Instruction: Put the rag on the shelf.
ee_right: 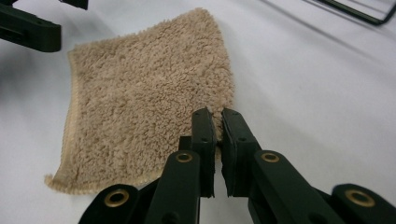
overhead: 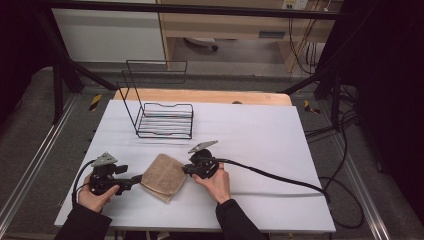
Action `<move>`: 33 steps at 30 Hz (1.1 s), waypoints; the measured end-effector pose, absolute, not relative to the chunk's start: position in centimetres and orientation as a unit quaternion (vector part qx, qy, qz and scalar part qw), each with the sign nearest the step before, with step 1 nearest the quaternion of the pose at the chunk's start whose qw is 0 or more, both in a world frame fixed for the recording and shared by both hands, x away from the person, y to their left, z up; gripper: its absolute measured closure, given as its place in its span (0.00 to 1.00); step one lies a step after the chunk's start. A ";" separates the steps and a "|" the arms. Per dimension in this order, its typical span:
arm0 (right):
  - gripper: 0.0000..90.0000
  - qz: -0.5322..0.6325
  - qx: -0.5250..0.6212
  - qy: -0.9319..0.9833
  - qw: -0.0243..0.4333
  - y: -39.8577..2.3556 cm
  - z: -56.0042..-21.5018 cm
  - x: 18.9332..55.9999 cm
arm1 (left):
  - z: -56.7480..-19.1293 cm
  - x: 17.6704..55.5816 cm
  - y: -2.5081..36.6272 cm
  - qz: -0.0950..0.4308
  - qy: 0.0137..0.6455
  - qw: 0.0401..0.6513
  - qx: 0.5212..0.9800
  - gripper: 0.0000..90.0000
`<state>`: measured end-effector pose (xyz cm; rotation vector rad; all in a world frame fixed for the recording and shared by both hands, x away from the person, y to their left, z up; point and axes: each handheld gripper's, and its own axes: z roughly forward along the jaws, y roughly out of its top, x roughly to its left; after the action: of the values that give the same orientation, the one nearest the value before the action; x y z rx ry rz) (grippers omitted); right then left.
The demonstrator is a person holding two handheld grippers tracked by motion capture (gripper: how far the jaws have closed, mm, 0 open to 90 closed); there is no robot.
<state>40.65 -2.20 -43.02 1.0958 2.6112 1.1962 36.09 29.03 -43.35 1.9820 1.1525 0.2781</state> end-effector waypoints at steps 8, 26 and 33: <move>0.92 0.388 0.371 0.842 0.042 -4.0 -44.1 38.8 | -43.7 36.7 27.0 0.087 0.468 0.406 0.780 0.53; 0.44 0.426 0.321 0.842 0.080 -2.8 -42.1 42.5 | -44.6 37.1 25.7 0.083 0.479 0.371 0.791 0.80; 0.46 0.422 0.318 0.846 0.079 -0.8 -42.6 44.8 | -44.8 37.2 25.7 0.082 0.485 0.374 0.786 0.82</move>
<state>44.78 -0.82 -42.60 0.9512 2.5312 1.2618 37.21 25.73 -44.80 2.0131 1.2432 0.2101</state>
